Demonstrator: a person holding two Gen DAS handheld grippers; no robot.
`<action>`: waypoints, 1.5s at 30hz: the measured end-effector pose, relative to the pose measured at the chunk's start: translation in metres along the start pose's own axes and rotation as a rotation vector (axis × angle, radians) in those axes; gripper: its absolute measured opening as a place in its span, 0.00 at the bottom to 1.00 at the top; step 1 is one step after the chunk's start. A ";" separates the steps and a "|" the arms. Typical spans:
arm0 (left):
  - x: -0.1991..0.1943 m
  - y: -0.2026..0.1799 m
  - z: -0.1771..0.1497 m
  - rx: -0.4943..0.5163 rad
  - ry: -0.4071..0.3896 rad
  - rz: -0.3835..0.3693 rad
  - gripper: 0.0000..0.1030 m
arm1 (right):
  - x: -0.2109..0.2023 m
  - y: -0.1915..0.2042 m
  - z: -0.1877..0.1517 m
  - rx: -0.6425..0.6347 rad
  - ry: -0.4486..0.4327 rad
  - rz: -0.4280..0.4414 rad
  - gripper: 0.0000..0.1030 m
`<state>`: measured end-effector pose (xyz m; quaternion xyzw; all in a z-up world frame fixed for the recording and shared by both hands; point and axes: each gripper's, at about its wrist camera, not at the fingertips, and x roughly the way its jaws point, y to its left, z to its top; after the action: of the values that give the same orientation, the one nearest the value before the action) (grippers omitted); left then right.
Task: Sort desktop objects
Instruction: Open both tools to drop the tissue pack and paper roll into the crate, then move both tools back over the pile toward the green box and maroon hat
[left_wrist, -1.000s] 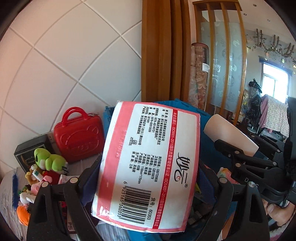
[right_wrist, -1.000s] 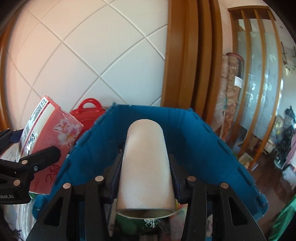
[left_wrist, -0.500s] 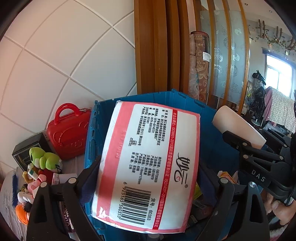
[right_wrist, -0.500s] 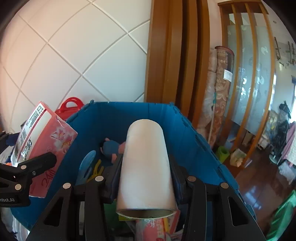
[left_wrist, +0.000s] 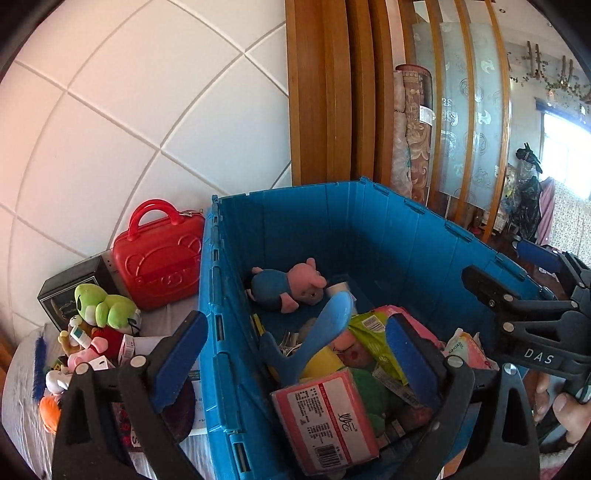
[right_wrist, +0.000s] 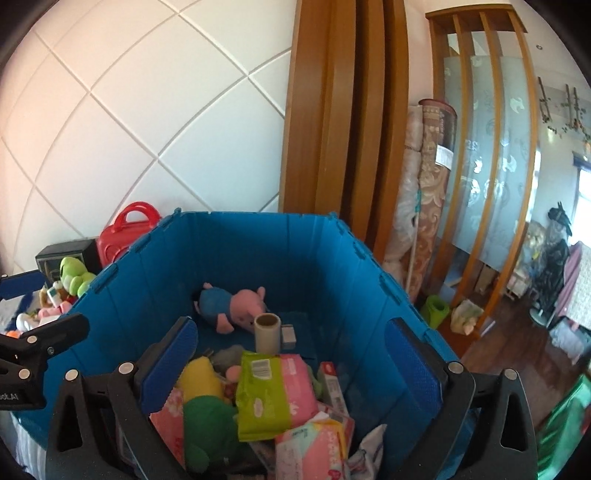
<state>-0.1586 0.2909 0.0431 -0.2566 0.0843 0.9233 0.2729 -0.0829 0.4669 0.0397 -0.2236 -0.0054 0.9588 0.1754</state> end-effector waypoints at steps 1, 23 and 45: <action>-0.003 0.003 -0.001 0.000 -0.003 -0.001 0.95 | -0.001 0.002 0.000 0.000 0.002 0.002 1.00; -0.049 0.124 -0.043 -0.118 0.001 0.071 0.95 | -0.027 0.129 0.005 -0.078 0.016 0.124 1.00; -0.051 0.299 -0.146 -0.317 0.174 0.319 0.95 | -0.017 0.318 -0.017 -0.252 0.069 0.434 1.00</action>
<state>-0.2227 -0.0261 -0.0504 -0.3581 0.0011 0.9309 0.0719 -0.1681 0.1615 0.0036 -0.2722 -0.0706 0.9575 -0.0634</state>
